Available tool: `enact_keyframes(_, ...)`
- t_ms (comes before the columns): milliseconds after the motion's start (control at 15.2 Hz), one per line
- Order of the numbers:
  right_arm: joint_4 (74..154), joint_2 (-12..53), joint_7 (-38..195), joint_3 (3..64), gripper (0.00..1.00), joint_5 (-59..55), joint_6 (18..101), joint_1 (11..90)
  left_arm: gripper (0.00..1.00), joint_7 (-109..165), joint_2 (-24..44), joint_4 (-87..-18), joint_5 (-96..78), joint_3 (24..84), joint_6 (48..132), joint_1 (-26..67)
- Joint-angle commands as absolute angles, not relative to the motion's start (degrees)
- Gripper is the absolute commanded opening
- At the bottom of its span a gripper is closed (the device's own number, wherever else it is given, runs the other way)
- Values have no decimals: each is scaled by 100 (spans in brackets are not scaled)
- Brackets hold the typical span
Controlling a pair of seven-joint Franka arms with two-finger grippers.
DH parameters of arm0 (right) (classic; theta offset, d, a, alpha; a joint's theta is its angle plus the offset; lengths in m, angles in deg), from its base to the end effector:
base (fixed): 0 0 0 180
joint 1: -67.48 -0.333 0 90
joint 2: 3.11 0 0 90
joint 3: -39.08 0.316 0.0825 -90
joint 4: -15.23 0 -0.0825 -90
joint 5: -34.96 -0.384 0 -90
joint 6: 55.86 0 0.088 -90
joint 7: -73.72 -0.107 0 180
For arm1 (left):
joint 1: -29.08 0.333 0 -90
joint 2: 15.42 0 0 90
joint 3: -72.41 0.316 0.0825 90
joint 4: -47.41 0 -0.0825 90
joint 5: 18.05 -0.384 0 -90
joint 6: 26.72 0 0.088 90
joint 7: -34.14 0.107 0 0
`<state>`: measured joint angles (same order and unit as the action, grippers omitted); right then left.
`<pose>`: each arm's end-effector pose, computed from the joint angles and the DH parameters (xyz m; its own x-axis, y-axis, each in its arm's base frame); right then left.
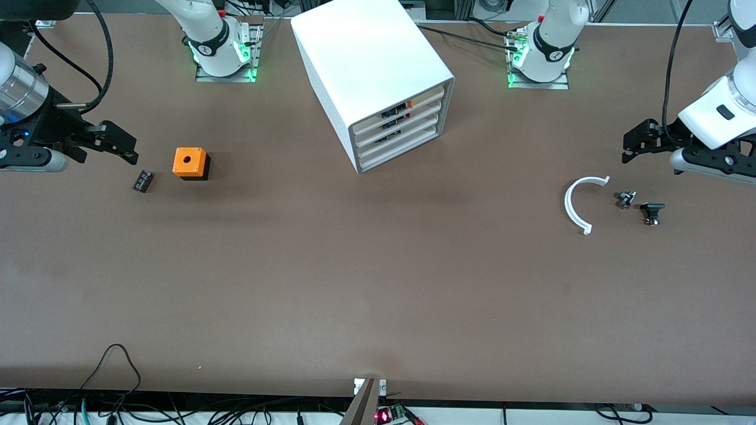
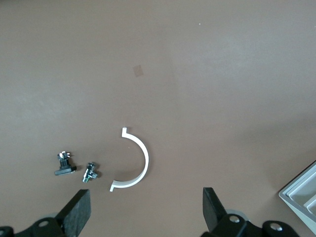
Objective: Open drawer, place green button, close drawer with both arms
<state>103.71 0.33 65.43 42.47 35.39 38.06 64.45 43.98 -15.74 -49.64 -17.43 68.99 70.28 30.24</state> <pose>0.5761 0.0630 0.6093 0.9989 -0.0324 0.0352 -0.0324 -0.9995 -0.0011 0.5598 -0.0232 0.5798 0.9780 -0.2083 0.0064 -0.2084 -0.9780 0.0095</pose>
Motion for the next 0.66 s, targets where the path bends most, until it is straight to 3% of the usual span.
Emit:
enact_keyframes(0, 10250, 84, 6590, 4268, 100, 3619, 3792, 6476, 100, 4039, -1700, -5068, -1822, 7144, 6900, 2619)
enact_keyframes(592, 10250, 84, 6546, 4260, 100, 3593, 3810, 6493, 100, 4117, -1674, -5067, -1858, 7179, 6838, 2732)
